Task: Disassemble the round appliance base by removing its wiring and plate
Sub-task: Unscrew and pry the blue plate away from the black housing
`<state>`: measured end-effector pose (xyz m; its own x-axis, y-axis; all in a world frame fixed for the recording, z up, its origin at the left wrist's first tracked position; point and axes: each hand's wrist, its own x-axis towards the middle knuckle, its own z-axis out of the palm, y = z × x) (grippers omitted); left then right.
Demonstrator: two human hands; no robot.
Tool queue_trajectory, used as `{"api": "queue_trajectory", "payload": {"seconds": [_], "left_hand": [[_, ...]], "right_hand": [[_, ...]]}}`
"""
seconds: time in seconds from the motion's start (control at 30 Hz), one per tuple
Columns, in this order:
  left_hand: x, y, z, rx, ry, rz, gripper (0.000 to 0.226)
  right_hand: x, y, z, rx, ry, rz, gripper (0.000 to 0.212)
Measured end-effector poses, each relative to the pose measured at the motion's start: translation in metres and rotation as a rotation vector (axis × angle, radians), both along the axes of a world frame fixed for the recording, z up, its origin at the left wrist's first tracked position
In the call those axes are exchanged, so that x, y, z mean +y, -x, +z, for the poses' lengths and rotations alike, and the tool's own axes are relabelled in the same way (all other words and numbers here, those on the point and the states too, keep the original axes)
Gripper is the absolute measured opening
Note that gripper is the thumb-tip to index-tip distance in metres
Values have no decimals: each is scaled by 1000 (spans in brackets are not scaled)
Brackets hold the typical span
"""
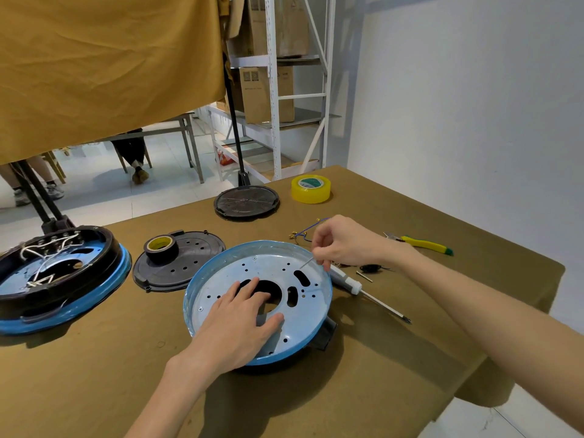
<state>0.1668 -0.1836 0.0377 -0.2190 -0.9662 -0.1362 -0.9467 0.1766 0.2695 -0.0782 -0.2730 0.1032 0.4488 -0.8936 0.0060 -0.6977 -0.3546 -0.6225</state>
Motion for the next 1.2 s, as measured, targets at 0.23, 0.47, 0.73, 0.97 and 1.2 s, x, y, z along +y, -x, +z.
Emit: {"api": "queue_trajectory", "payload": {"seconds": [0.23, 0.47, 0.73, 0.97, 1.2], "left_hand": [[0, -2, -2, 14, 1, -2, 66], [1, -2, -5, 58, 43, 7, 63], [15, 7, 9, 240, 63, -119, 57], [19, 0, 7, 69, -72, -277, 90], [15, -23, 37, 490, 55, -140, 59]], "right_hand": [[0, 50, -43, -368, 152, -481, 8], [2, 69, -73, -41, 207, -413, 13], [4, 41, -64, -137, 271, -359, 5], [4, 3, -62, -140, 8, -259, 25], [6, -17, -41, -770, -431, -372, 48]]}}
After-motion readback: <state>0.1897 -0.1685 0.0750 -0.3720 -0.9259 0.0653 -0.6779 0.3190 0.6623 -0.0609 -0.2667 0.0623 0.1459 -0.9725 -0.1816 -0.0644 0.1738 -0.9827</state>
